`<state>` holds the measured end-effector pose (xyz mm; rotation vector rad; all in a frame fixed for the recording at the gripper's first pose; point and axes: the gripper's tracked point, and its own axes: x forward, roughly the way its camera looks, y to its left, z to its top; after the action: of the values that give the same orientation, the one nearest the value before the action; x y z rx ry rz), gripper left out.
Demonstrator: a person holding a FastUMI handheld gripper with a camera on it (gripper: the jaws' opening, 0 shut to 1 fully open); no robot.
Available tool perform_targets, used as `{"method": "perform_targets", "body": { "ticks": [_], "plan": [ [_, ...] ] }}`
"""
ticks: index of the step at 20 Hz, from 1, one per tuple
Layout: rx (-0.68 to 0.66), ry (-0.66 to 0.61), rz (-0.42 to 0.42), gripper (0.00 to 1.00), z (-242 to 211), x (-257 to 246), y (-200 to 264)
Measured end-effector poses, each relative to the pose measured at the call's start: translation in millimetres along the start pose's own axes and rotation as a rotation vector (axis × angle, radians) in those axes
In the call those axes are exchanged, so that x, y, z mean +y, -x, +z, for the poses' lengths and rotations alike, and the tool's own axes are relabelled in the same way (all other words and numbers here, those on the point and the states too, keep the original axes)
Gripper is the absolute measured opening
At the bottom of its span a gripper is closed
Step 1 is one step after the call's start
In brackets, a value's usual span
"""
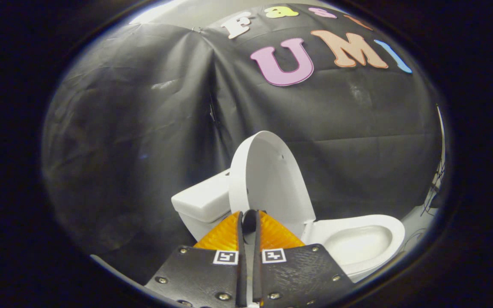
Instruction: Open the toilet lid.
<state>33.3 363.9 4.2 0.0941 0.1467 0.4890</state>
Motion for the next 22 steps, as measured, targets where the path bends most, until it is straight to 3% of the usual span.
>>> {"method": "perform_targets", "body": {
  "ticks": [10, 14, 20, 22],
  "plan": [
    [0.025, 0.077, 0.005, 0.11, 3.7, 13.0, -9.5],
    [0.038, 0.050, 0.020, 0.13, 0.9, 13.5, -9.8],
    [0.061, 0.047, 0.040, 0.26, -1.2, 12.3, 3.8],
    [0.050, 0.057, 0.024, 0.39, 0.6, 4.1, 11.6]
  ]
}}
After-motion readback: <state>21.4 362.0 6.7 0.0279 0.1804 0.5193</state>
